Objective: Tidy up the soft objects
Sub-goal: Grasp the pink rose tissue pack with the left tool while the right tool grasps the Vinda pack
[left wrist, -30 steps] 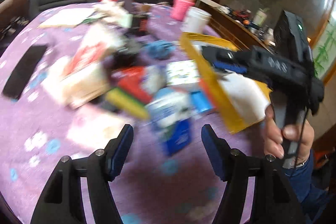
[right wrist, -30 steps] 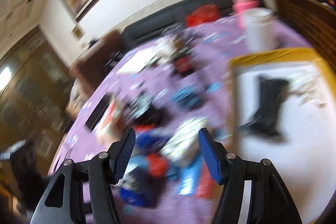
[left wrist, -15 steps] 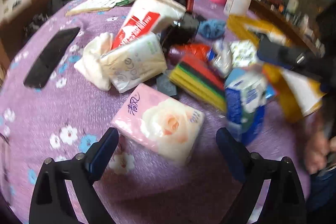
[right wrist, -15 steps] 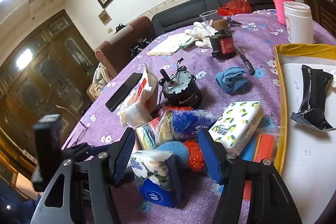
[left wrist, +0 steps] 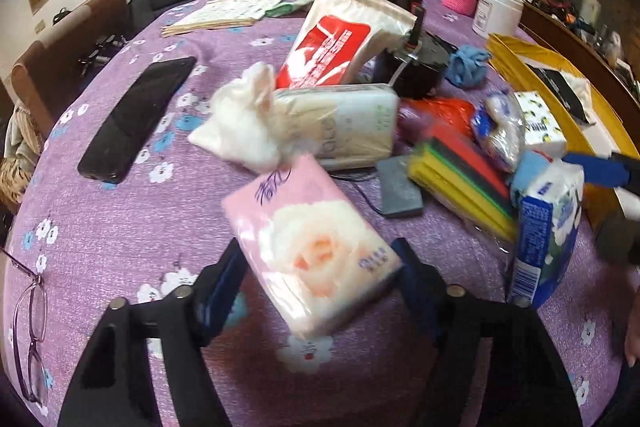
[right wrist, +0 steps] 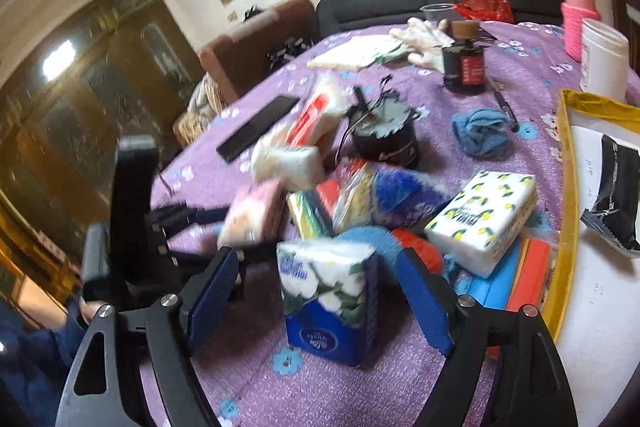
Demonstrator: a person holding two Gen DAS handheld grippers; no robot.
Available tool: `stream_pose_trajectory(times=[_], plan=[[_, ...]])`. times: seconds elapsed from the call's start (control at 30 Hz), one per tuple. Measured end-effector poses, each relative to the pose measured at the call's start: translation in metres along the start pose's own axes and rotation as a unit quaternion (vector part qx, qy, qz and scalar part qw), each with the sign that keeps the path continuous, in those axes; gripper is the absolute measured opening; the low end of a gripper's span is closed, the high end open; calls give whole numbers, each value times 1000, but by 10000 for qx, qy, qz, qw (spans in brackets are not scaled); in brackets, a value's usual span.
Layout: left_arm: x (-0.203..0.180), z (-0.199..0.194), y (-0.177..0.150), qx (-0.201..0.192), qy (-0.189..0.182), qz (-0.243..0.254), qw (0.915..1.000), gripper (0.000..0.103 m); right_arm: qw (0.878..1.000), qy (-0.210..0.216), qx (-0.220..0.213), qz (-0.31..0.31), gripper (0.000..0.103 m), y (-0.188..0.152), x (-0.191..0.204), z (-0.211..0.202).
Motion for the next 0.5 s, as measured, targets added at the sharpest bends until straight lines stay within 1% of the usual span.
stream_pose_trajectory(times=[0.2,0.3,0.37,0.4,0.47,0.5], plan=[[3,-4,-2,20,112,22,9999,65,9959,-260,532,-686,86,-19,20,19],[6,-5,-2,85,133,-42,9999,66,9942,-347,687,-745,86,-26,21,26],[10,-4,-2,161,145,-140,9997,68,9936,-415,780,-705,86,-29,16,31],[13,-3,-1,189,185,-218,9994,69,9935,-477,779,-679,84,-30,14,32],[17,-1,0,202,224,-296,9991,77,9935,-540,756,-657,66,-30,12,32],[17,2,0,195,304,-281,9990,77,9937,-543,786,-593,56,-31,9,33]])
Point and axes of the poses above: each gripper's, at about its wrist camera, not at the fingertips, and z roughly the way its jaws point, x to its left, y to its top, the point moved 1 cm from there along z, roughly the way its jaws point, and after that the axes turned 15 degrees about -x, right-handed, at the moved point
